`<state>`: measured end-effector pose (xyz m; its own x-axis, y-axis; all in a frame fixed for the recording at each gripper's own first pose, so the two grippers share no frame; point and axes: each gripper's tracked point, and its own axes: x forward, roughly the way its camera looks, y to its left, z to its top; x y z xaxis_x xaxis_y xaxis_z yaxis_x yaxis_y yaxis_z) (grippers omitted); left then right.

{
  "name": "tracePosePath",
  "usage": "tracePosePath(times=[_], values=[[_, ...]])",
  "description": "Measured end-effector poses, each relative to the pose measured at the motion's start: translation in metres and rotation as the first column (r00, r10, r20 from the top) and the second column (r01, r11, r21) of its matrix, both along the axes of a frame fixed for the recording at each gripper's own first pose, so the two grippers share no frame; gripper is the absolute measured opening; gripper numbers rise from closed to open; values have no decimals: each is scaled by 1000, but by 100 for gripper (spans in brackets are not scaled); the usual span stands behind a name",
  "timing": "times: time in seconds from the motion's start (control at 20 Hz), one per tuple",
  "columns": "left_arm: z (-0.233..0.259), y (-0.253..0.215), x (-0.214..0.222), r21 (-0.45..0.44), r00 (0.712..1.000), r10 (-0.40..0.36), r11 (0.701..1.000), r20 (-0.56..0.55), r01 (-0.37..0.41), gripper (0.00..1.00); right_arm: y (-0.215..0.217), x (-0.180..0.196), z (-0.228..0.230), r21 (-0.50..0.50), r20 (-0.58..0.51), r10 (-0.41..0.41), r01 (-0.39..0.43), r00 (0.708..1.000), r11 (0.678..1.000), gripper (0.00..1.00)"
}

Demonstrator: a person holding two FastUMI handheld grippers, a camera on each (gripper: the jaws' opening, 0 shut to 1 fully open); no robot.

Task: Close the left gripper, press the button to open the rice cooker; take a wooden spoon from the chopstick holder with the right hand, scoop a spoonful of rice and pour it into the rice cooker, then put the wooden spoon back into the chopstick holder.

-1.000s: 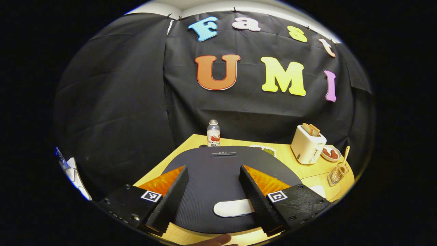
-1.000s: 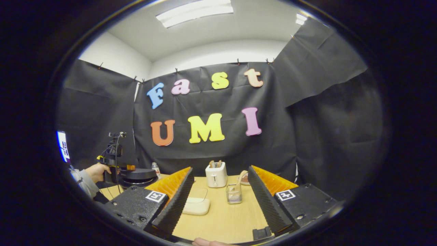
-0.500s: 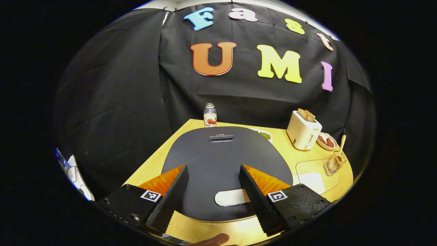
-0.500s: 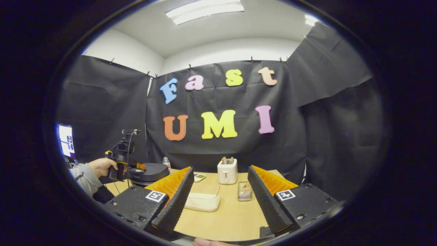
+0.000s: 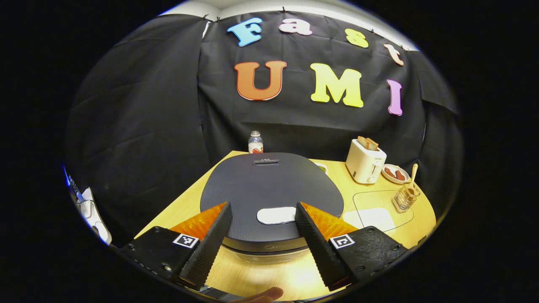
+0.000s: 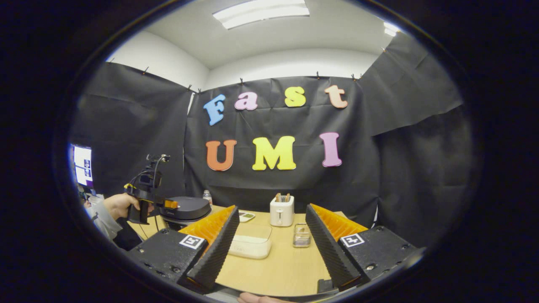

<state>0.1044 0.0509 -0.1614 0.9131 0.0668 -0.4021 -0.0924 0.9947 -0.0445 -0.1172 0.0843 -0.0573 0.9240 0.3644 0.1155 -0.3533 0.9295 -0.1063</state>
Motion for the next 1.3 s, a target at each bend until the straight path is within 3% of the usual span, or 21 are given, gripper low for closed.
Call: tracePosePath(times=[0.6,0.75,0.8,1.05,1.3], values=[[-7,-5,-6,29,972,36,999,232,-44,98,8,5,-13,-44,-16,-3,2,1000,999,100],[-6,-3,-8,48,970,43,997,240,-56,100,11,10,-16,-53,-25,-7,6,1000,999,100],[-4,-3,-11,55,970,49,996,239,-64,96,11,12,-17,-52,-28,-11,9,1000,999,98],[9,-15,-21,21,976,47,998,213,-53,95,0,19,-13,-28,-22,-51,50,998,998,98],[39,-11,-42,55,973,64,995,221,-78,94,-11,21,-7,-13,1,-89,89,996,996,100]])
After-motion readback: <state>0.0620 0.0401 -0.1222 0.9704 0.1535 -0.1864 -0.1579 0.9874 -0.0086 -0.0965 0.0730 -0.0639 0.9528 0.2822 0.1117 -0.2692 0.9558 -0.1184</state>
